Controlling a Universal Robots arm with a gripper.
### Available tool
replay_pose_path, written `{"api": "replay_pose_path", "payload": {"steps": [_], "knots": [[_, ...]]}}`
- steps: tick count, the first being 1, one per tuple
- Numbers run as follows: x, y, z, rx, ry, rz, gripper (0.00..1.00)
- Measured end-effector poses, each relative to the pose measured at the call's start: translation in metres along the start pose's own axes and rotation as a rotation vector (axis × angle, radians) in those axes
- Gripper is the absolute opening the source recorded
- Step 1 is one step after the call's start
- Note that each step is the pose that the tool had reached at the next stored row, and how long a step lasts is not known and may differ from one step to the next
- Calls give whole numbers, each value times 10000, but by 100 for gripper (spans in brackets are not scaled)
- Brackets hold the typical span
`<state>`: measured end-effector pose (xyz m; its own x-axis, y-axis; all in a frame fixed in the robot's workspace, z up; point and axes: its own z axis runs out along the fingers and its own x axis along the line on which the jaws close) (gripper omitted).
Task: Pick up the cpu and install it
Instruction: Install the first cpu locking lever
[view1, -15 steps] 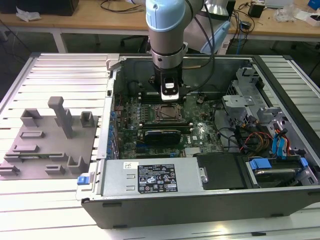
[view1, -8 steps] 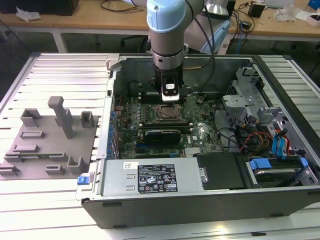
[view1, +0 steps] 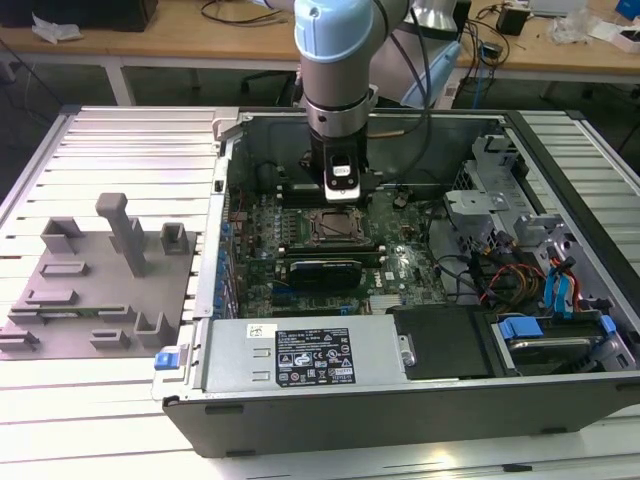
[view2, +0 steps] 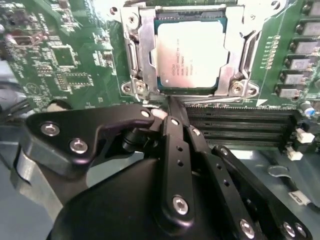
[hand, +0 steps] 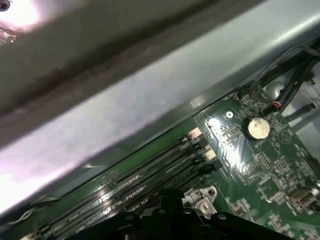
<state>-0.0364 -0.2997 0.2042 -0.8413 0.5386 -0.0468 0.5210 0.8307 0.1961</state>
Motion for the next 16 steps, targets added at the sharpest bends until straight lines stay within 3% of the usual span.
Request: {"api": "replay_pose_path", "payload": {"steps": [5, 9, 16], "knots": [[1, 27, -96, 1, 0, 3, 11], [3, 31, -96, 1, -1, 3, 11], [90, 1, -100, 0, -3, -3, 11]]}}
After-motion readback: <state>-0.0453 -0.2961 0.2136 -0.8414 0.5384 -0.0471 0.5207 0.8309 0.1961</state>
